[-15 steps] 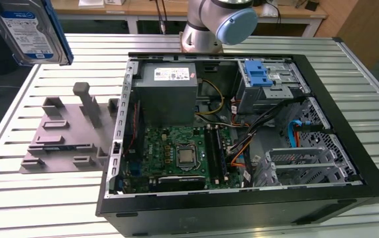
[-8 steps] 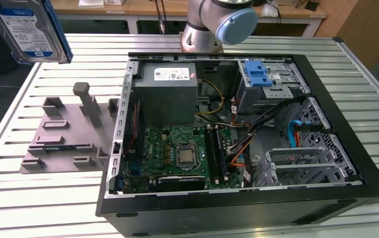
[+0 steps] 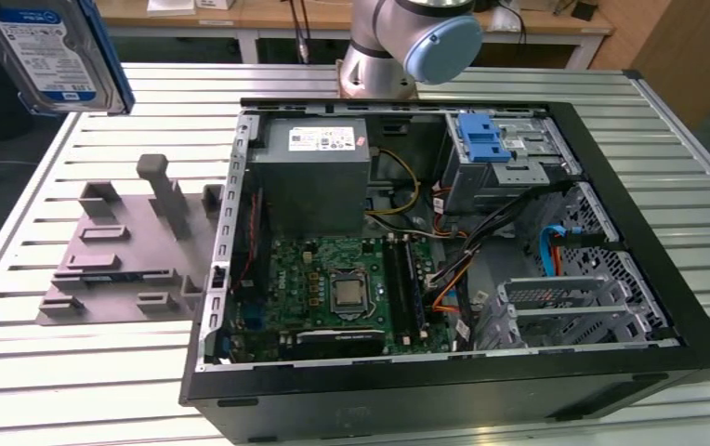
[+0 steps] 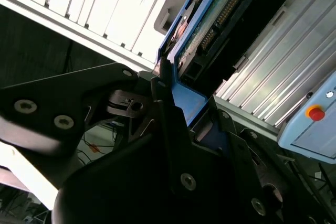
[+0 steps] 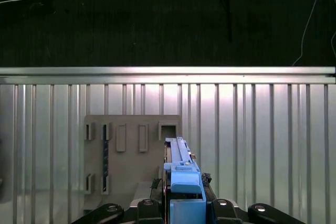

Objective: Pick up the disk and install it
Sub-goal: 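Pick up the disk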

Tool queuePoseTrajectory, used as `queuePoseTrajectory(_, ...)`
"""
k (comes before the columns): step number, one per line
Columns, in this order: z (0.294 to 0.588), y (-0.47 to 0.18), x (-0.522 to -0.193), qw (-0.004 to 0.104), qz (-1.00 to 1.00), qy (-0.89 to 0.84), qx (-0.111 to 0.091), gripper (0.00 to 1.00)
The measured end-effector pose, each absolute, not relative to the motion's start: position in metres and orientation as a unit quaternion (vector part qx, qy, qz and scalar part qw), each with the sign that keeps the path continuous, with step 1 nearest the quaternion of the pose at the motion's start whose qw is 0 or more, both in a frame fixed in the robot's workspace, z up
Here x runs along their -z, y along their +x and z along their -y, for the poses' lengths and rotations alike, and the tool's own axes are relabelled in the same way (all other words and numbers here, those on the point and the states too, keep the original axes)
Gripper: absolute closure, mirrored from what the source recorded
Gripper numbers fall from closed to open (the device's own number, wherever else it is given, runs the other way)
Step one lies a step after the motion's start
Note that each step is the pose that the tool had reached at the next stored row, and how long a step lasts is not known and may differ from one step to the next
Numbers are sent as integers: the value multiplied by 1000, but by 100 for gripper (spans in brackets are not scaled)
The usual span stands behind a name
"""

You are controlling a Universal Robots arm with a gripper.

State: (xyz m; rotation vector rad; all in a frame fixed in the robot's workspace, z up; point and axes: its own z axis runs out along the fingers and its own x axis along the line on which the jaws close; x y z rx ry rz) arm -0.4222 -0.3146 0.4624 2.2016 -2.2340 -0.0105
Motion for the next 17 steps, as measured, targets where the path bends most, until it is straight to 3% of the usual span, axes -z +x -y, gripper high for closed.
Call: queuePoseTrajectory(17, 314, -422, -480, 3, 712, 702, 3, 64)
